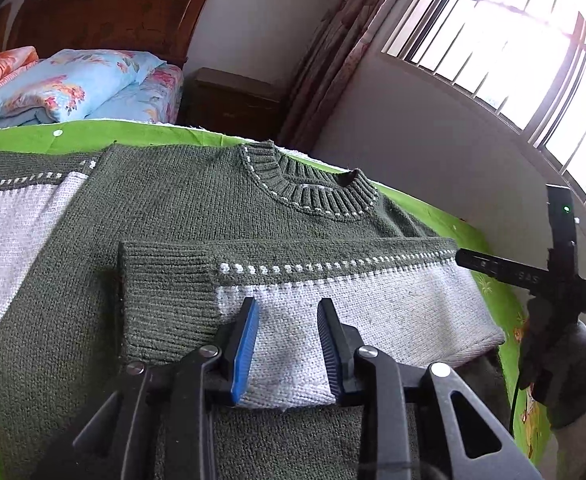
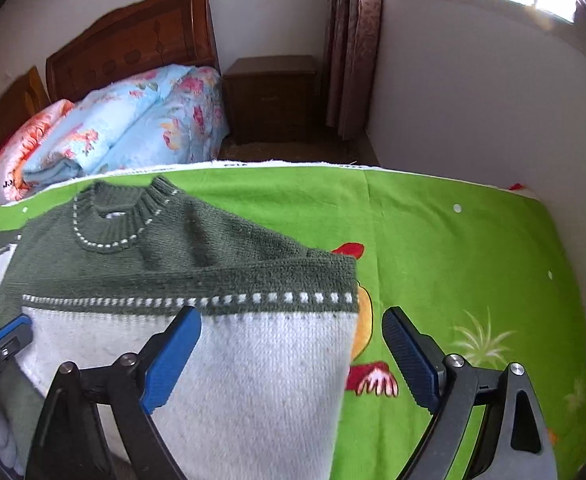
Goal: Fold small clothes
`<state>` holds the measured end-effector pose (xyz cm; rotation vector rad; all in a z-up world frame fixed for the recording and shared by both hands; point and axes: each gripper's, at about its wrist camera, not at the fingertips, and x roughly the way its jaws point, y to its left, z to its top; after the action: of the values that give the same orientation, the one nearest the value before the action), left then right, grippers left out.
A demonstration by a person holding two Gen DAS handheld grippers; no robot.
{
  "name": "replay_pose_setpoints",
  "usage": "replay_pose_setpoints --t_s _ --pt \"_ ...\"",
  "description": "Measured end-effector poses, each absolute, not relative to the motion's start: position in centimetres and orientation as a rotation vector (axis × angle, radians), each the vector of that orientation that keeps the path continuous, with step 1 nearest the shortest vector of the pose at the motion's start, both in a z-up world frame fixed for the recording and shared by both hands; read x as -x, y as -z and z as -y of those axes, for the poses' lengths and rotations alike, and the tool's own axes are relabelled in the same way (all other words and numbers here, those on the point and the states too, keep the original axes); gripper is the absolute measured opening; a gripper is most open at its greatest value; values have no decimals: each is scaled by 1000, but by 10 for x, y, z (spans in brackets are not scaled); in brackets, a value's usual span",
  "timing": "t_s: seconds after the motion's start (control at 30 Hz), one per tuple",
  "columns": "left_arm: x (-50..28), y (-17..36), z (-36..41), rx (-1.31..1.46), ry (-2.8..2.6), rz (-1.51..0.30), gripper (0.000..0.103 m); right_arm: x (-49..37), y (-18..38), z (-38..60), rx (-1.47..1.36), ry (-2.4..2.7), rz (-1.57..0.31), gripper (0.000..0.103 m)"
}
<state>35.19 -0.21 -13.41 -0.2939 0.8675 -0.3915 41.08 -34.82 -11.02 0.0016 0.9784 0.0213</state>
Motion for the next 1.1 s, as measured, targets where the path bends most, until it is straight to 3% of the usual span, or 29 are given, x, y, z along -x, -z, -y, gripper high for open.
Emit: replay_pose_setpoints --t_s 0.33,0.57,0.93,1.1 --pt "-351 133 3 282 386 -866 31 -308 125 376 2 70 -966 103" --pt "-352 134 7 270 379 -865 31 -303 139 391 72 145 -1018 103" --pt "-352 134 9 270 378 -864 31 -303 146 413 -89 150 -1012 103" --pt "-352 134 8 273 378 -864 31 -286 122 399 -71 135 -978 103"
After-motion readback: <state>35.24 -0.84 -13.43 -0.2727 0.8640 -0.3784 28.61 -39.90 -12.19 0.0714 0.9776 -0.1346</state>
